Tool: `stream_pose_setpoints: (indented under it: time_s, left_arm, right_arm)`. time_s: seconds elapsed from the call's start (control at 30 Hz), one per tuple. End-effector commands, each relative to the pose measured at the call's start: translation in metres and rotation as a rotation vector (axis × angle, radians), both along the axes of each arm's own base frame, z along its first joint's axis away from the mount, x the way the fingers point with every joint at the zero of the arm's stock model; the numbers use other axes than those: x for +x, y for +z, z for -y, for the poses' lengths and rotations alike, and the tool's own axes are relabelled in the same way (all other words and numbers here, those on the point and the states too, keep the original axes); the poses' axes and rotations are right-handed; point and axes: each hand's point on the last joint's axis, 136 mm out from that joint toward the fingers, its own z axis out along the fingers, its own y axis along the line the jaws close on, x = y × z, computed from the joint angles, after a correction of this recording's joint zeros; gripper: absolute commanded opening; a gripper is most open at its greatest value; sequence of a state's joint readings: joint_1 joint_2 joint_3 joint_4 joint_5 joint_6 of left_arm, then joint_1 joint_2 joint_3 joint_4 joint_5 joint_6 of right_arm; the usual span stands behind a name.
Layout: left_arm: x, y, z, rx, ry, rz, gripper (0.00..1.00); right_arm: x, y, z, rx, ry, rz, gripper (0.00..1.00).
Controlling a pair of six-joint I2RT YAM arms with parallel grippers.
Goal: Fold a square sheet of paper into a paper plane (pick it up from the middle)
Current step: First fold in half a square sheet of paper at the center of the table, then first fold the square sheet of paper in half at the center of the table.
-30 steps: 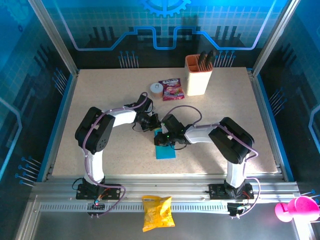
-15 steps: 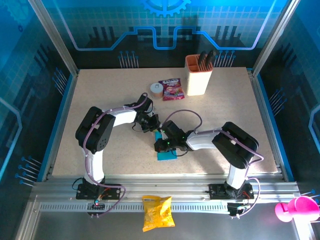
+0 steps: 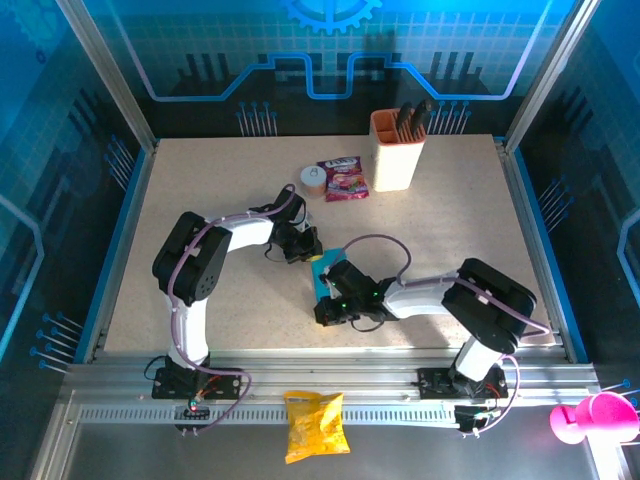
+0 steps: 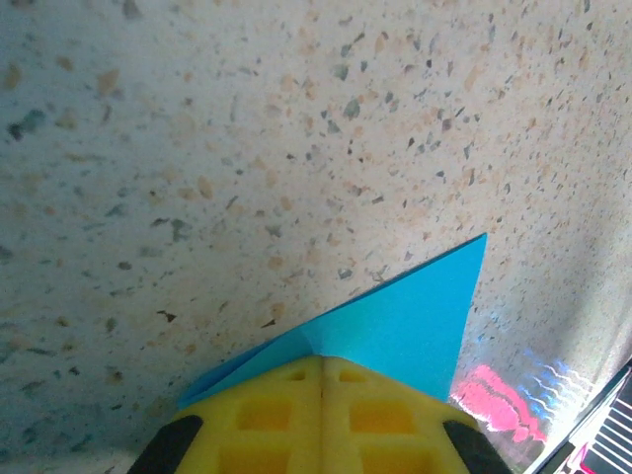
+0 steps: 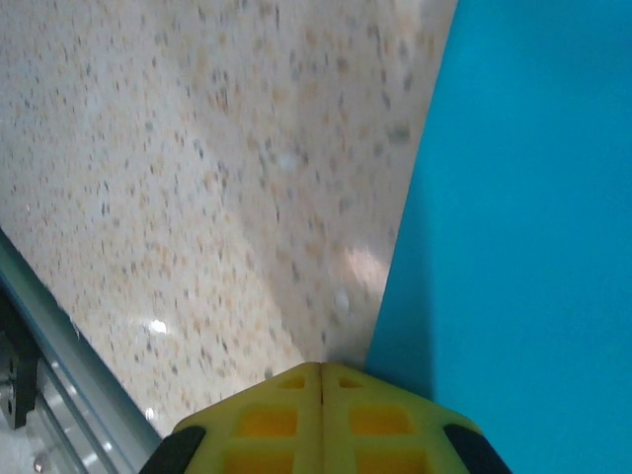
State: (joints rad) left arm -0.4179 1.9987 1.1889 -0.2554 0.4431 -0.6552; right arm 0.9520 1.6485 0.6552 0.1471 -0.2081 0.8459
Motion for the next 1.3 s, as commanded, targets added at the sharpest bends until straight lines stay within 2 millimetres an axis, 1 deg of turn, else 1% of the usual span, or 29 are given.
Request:
stream_pose_setpoints:
  time_s: [0.0, 0.07, 0.13, 0.23, 0.37, 0.43, 0.5, 0.57, 0.67, 0.73, 0.87, 0.97, 1.07, 1.27]
  left_arm:
    - [0.002, -0.023, -0.015, 0.068, 0.033, -0.039, 0.0]
    - [0.007, -0.016, -0.012, 0.05, 0.023, -0.013, 0.0]
    - [0.014, -0.003, -0.009, 0.034, 0.005, 0.036, 0.0]
    - [0.023, 0.023, -0.004, 0.013, -0.012, 0.107, 0.0]
    - [0.02, 0.056, 0.001, -0.006, -0.027, 0.172, 0.0]
    - [0.014, 0.066, 0.003, -0.017, -0.028, 0.185, 0.0]
    - [0.007, 0.072, 0.004, -0.026, -0.028, 0.187, 0.0]
    - [-0.004, 0.07, 0.004, -0.028, -0.027, 0.171, 0.0]
    - [-0.018, 0.063, 0.003, -0.029, -0.02, 0.135, 0.0]
    - [-0.024, 0.056, 0.001, -0.023, -0.012, 0.108, 0.0]
    - [-0.035, 0.041, 0.0, -0.026, -0.005, 0.059, 0.0]
    - [-0.04, 0.036, 0.002, -0.031, -0.008, 0.042, 0.0]
    - [-0.044, 0.032, 0.006, -0.036, -0.017, 0.025, 0.0]
    - [-0.056, 0.021, 0.008, -0.032, -0.015, -0.016, 0.0]
  right_arm:
    - [-0.035, -0.02, 0.028, -0.093, 0.001, -0.099, 0.0]
    - [-0.041, -0.018, 0.036, -0.089, -0.01, -0.105, 0.0]
    - [-0.042, -0.011, 0.043, -0.08, -0.024, -0.093, 0.0]
    - [-0.034, 0.009, 0.05, -0.067, -0.043, -0.049, 0.0]
    - [-0.011, 0.045, 0.052, -0.022, -0.073, 0.021, 0.0]
    - [0.001, 0.06, 0.049, 0.002, -0.081, 0.049, 0.0]
    - [0.015, 0.071, 0.042, 0.028, -0.09, 0.07, 0.0]
    - [0.029, 0.075, 0.034, 0.05, -0.098, 0.078, 0.0]
    - [0.044, 0.073, 0.014, 0.092, -0.097, 0.069, 0.0]
    - [0.05, 0.067, 0.002, 0.116, -0.092, 0.048, 0.0]
    - [0.056, 0.048, -0.015, 0.149, -0.095, -0.003, 0.0]
    - [0.055, 0.028, -0.014, 0.132, -0.114, -0.036, 0.0]
    - [0.05, 0.011, -0.006, 0.098, -0.124, -0.059, 0.0]
    - [0.042, -0.008, 0.008, 0.043, -0.143, -0.086, 0.0]
